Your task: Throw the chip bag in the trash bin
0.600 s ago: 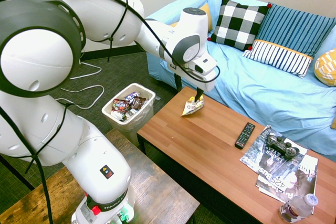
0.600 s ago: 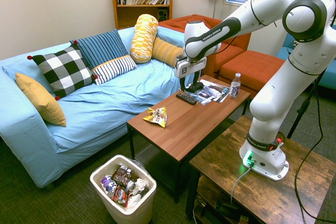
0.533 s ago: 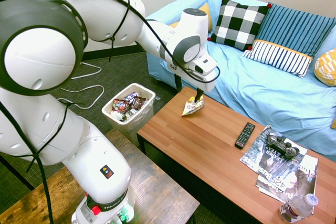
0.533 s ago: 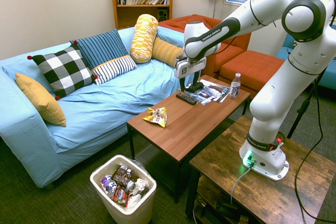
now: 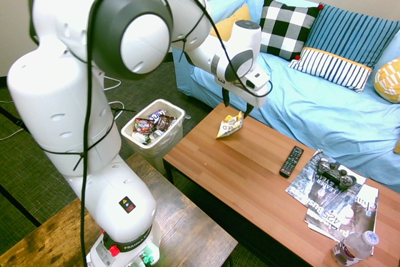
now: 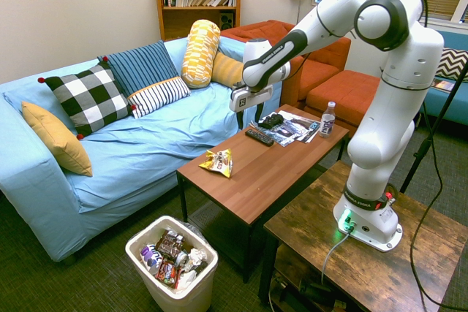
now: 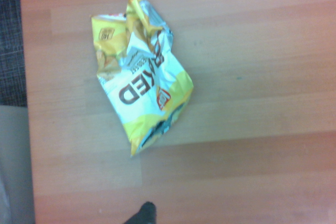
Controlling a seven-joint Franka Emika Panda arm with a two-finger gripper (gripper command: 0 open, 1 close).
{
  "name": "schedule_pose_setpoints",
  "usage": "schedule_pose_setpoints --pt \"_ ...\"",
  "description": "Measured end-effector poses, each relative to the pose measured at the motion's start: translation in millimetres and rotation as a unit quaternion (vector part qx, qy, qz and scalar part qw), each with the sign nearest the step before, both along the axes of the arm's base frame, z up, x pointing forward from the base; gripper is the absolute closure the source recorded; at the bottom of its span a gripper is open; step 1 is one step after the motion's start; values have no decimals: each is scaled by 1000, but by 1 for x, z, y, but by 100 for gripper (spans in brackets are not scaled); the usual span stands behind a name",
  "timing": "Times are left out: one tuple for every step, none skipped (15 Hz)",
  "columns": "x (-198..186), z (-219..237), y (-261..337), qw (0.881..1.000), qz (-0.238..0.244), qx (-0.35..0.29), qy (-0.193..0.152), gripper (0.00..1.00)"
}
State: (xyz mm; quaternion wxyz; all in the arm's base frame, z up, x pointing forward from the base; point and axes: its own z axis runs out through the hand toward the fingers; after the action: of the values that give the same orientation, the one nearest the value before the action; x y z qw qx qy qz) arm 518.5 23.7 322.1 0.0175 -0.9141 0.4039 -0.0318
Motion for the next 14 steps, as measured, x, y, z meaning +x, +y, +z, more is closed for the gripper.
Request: schedule_pose_setpoints --pt "14 -9 4 1000 2 -6 -1 0" --pt "28 -21 9 1000 6 -10 -2 0" --pt "42 -34 14 1000 11 -11 -1 0" --pt "56 -48 18 1000 13 -14 0 0" --pt "70 -62 20 1000 14 -17 3 0" --pt "83 -77 23 1000 14 -17 7 0" --pt "94 -92 27 1000 13 -16 11 0" --pt "104 -106 31 1000 11 -11 15 0" --pt "111 -123 35 1000 8 -2 23 0" --pt "117 -137 37 999 7 6 30 0" --pt "121 -150 39 999 5 11 38 0" --pt "123 -160 40 999 2 16 46 0" --pt "123 -170 42 998 -1 20 54 0" --pt "123 -179 45 998 -3 22 61 0"
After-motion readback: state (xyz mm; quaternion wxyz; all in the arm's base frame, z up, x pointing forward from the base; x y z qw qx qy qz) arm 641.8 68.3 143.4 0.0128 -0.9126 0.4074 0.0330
